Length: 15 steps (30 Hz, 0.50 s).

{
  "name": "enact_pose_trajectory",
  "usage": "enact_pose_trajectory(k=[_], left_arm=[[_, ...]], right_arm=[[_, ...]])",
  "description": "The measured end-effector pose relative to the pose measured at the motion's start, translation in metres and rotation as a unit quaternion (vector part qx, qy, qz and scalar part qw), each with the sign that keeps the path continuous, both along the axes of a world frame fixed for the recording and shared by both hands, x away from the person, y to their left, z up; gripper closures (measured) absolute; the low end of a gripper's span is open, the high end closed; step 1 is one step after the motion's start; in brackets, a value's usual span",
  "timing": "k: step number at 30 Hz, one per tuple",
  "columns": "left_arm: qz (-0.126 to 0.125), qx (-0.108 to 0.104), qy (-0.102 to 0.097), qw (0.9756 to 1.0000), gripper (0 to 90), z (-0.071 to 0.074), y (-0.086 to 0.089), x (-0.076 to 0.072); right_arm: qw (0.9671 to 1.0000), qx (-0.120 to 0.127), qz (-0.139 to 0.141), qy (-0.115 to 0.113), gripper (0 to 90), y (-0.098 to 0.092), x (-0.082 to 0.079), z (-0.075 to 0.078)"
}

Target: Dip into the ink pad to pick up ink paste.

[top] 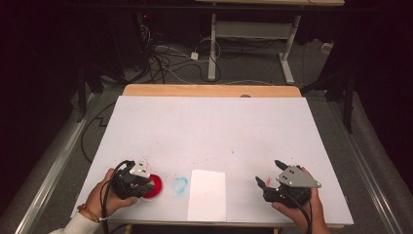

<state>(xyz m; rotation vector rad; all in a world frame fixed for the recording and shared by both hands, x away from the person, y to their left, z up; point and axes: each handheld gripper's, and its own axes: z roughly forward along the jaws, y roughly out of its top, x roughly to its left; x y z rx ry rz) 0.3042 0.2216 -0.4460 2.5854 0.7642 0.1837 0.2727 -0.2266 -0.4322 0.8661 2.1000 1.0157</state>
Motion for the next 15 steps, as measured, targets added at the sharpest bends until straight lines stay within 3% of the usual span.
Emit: enact_pose_trajectory(k=[7, 15], left_arm=[[0.002, 0.007, 0.000, 1.0000, 73.8, -0.0011, -0.0022, 0.0002], [0.004, 0.000, 0.005, 1.0000, 73.9, -0.0022, -0.0004, 0.0011]], right_arm=[[1.0000, -0.003, -0.001, 0.001, 22.9, 0.0008, -0.0007, -0.0003], [1.0000, -0.003, -0.001, 0.000, 22.9, 0.0002, -0.0011, 0.0001]])
